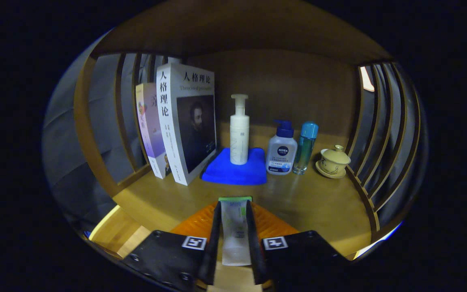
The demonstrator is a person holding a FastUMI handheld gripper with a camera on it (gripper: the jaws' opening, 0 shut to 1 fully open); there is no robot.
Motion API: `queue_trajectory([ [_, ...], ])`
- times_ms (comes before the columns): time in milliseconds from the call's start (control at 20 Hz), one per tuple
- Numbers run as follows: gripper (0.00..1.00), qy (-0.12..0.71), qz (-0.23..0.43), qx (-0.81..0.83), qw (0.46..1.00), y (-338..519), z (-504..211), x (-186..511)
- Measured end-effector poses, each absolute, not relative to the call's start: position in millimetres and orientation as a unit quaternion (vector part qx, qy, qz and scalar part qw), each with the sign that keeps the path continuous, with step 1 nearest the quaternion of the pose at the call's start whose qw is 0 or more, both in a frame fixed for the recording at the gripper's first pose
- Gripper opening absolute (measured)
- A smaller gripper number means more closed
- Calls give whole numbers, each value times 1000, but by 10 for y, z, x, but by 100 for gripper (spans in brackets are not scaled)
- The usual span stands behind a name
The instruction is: Pull open the drawer, take out the items inside it, and place them on the countertop above the cabinet.
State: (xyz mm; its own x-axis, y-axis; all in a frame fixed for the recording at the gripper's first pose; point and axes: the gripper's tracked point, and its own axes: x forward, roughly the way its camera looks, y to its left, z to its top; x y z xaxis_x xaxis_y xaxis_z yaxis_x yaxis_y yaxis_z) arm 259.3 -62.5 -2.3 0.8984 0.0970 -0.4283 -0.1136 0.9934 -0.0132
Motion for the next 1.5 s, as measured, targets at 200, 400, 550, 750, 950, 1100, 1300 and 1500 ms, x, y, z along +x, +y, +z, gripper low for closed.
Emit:
queue_trajectory([
  [200,98,155,13,-22,988,-745,282,2389],
  [400,98,108,-6,-38,993,-721,444,1916],
  [550,98,79,-26,-57,995,-731,480,1535],
  [750,98,60,-34,-68,995,-598,348,1084],
  [950,98,25,-45,-49,997,-473,223,635],
  [1100,98,11,-48,-55,997,-371,59,330],
  [1300,98,-13,-54,-61,997,-299,-39,26],
  [1500,98,-4,-51,-65,997,-273,-206,-200],
])
